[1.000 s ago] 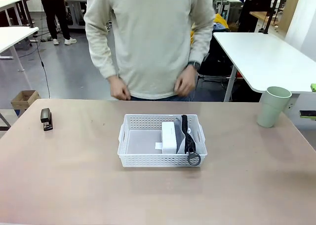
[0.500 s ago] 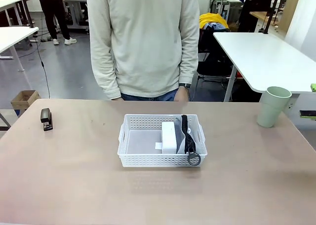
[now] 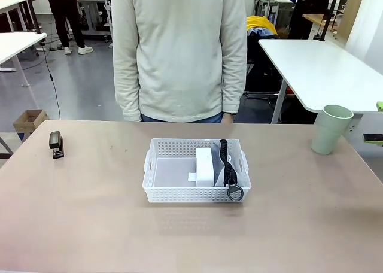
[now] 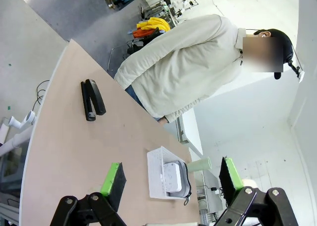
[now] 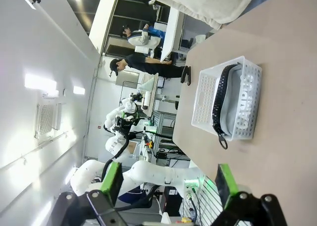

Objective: Efficiently arrange items inside the basket to fit them all.
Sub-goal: Pick up the Stapler and place it inside the Organizing basket.

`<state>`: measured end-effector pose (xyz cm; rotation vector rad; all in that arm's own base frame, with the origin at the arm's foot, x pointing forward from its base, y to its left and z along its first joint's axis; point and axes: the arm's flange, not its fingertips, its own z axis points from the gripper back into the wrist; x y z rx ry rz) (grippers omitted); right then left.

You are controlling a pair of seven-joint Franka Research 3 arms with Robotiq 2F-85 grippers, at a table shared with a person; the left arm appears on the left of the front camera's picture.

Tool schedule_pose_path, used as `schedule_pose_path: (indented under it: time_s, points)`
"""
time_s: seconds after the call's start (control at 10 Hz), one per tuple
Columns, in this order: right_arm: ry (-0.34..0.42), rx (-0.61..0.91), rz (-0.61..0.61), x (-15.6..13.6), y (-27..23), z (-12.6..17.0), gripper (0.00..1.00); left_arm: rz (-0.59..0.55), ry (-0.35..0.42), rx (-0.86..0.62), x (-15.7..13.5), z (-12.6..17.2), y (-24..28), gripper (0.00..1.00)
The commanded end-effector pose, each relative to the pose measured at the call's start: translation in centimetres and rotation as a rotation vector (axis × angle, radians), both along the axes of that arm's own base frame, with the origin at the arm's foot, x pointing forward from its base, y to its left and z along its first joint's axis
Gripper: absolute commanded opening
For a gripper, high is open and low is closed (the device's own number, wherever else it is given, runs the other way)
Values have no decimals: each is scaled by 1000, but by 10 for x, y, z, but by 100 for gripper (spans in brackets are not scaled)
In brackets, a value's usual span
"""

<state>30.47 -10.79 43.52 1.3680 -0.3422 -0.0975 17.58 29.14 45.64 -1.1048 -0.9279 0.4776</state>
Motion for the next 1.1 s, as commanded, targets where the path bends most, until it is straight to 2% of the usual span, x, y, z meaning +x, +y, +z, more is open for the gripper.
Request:
schedule_pose_path:
  time_s: [0.0, 0.1, 0.3, 0.5, 0.7, 0.8, 0.9, 1.0]
  points:
    - [-17, 14, -6, 1, -1, 2, 100, 22, 123, 224, -2, 16, -20, 100]
    - [-17, 14, -6, 1, -1, 2, 100, 86, 193, 451, 6, 37, -49, 100]
    - [-17, 14, -6, 1, -1, 2, 100, -27, 180, 845, 46, 70, -109, 100]
    - [-17, 14, -6, 1, -1, 2, 100, -63, 259, 1094, 94, 69, -138, 100]
    - [-17, 14, -6, 1, -1, 2, 100, -139, 331, 1234, 128, 55, -146, 100]
    - [-17, 14, -6, 1, -1, 2, 100, 2, 349, 1206, 140, 53, -149, 100]
    - [-17, 14, -6, 1, -1, 2, 100, -101, 293, 1147, 136, 88, -154, 100]
    - [-17, 14, -6, 1, -1, 2, 100, -101, 293, 1147, 136, 88, -154, 100]
